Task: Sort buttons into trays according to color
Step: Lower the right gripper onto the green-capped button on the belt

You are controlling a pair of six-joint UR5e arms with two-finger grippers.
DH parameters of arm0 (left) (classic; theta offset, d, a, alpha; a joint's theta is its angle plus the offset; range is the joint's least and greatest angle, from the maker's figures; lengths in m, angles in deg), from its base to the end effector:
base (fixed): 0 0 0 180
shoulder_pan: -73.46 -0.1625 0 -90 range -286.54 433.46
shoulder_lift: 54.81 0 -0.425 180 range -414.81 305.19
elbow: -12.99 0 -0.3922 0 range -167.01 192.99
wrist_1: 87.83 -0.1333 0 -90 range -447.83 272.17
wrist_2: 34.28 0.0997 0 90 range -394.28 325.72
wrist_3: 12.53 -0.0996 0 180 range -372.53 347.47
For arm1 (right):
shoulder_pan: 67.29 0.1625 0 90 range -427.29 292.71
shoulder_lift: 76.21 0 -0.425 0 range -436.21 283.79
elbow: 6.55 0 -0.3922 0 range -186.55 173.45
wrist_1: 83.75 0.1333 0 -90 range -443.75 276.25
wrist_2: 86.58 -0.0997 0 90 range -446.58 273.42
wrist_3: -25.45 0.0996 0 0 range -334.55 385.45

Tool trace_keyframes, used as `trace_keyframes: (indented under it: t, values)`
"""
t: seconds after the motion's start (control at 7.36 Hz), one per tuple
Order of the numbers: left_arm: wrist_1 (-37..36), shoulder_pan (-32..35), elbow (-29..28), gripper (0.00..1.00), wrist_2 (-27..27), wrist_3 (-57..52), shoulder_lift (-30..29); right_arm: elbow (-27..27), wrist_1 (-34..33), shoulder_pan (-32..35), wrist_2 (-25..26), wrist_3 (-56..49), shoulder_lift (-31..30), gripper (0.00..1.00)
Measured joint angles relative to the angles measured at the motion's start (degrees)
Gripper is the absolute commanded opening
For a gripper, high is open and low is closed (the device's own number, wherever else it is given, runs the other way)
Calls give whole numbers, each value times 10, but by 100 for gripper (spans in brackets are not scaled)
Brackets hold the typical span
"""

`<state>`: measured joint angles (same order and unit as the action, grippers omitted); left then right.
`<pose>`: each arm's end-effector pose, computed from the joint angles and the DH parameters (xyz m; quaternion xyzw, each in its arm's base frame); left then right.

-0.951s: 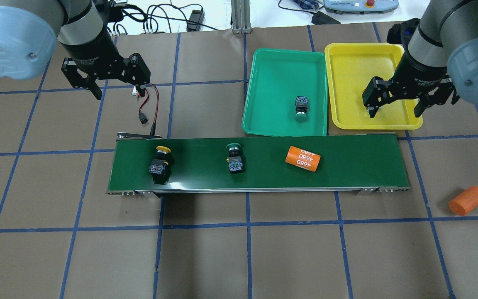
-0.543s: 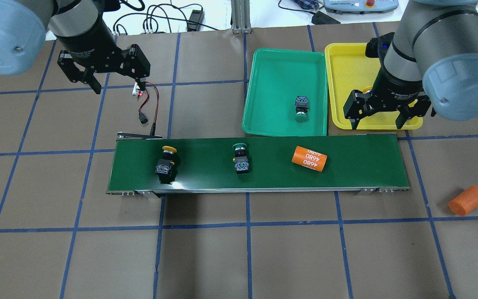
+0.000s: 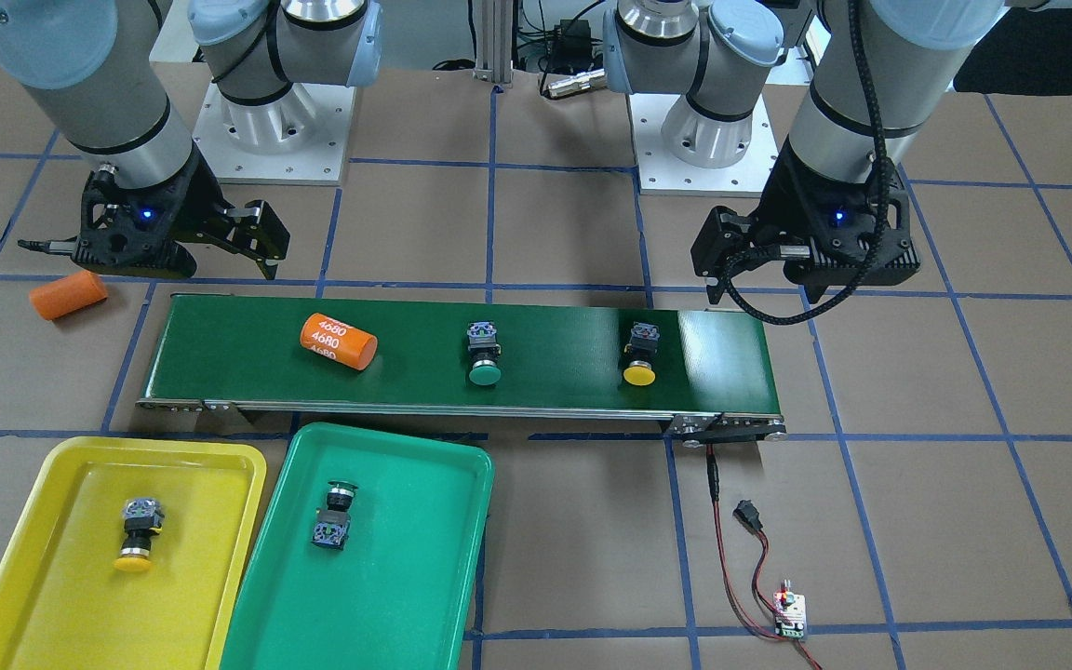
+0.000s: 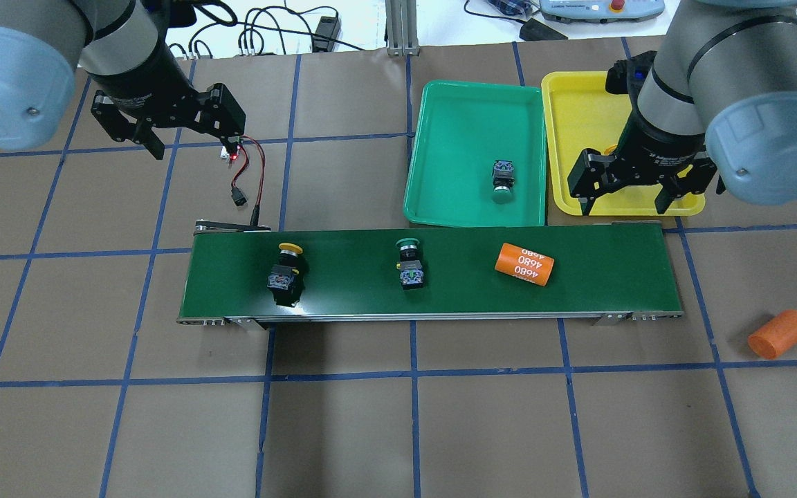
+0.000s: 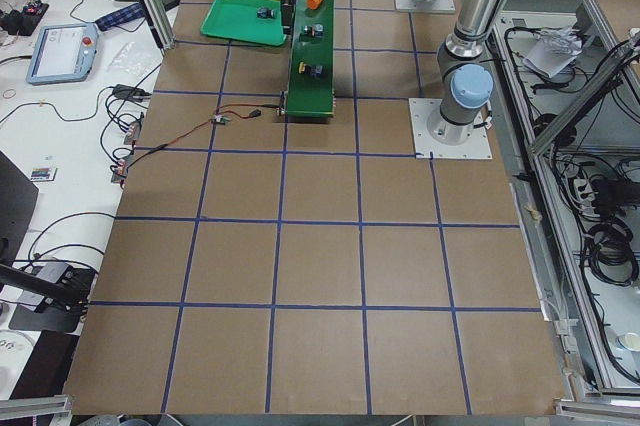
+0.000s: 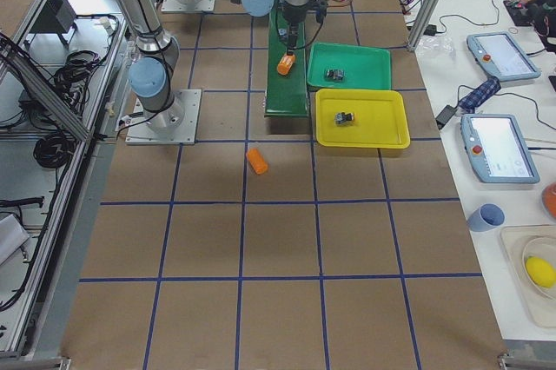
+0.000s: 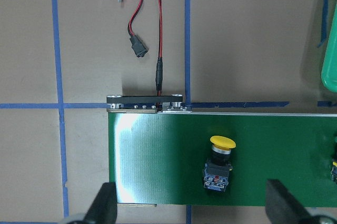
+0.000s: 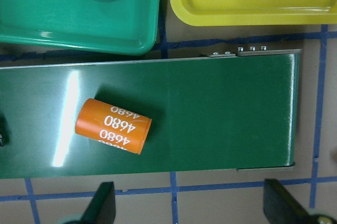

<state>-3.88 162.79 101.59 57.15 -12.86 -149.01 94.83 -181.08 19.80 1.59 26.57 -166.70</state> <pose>-0.1246 -0.5295 0.4734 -0.0033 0.9995 -0.0282 0.0127 0.1122 -0.4811 0.4078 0.0356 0.9988 0.0308 0.0164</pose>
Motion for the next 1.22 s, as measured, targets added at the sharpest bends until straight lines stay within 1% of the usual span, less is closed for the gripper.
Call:
trace_keyframes:
  t: [0.14,0.27,0.54,0.82,1.22]
  values:
    - [1,0,-5,100,1,0,-1,0,0,5,-13,12,0,100]
    - [6,0,-10,100,2,0,-2,1,-2,24,-15,19,2,100]
    - [15,0,-14,100,3,-1,-5,6,-13,58,-8,23,6,100]
    - [16,0,-15,100,3,-2,-5,9,-18,66,-5,24,12,100]
    - [16,0,-14,100,3,-2,-4,9,-55,95,-7,31,37,100]
